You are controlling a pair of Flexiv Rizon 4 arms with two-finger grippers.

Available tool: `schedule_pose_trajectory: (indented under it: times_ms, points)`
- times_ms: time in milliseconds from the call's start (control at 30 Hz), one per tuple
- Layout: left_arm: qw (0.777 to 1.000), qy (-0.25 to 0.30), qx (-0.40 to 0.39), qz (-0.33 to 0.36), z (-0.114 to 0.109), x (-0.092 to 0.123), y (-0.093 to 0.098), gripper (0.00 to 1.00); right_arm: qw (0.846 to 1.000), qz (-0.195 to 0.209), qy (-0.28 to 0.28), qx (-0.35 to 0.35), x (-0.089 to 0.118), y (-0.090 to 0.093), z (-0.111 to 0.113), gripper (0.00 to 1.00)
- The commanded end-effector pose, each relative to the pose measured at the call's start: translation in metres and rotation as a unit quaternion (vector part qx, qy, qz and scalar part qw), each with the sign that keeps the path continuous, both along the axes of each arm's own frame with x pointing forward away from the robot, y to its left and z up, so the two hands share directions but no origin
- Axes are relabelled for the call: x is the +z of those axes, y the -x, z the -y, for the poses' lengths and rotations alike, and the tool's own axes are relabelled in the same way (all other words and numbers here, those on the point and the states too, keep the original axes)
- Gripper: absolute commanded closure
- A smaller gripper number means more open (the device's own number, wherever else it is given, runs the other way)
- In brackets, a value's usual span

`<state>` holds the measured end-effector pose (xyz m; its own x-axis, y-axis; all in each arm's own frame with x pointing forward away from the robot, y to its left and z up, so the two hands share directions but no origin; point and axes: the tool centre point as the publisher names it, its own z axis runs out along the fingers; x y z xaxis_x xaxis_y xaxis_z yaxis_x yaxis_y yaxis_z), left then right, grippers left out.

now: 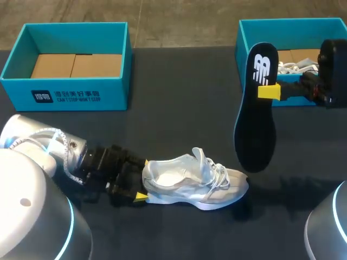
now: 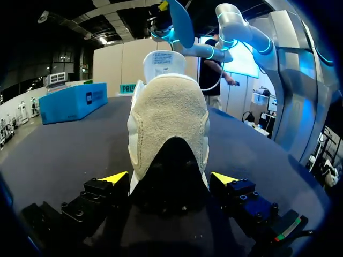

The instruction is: Take the shoe out of the shoebox, open the shoe tongue, remove and reinsert the insole, then place the shoe into the shoebox

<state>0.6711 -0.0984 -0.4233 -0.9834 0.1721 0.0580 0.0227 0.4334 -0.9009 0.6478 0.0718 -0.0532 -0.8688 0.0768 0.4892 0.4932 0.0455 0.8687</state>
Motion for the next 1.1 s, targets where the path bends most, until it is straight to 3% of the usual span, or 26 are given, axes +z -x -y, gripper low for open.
schedule_pose_trajectory:
  times_ms: [33,400,633,800,1100]
  points:
    - [0.999,-0.052,0.002,0.004,-0.013,0.010,0.000,0.00,1.000,0.000,0.000,0.000,0.000,0.000,-0.001,1.00]
    - [0.979,-0.202,0.006,0.013,-0.051,0.038,-0.007,0.00,1.000,0.000,0.000,0.000,0.000,0.000,-0.001,1.00]
    - [0.949,-0.315,-0.003,0.016,-0.068,0.066,-0.004,0.00,1.000,0.000,0.000,0.000,0.000,0.000,-0.001,1.00]
    - [0.922,-0.386,-0.027,0.032,-0.068,0.084,0.003,0.00,1.000,0.000,0.000,0.000,0.000,0.000,-0.001,1.00]
    - [0.922,-0.386,-0.027,0.032,-0.068,0.084,0.003,0.00,1.000,0.000,0.000,0.000,0.000,0.000,-0.001,1.00]
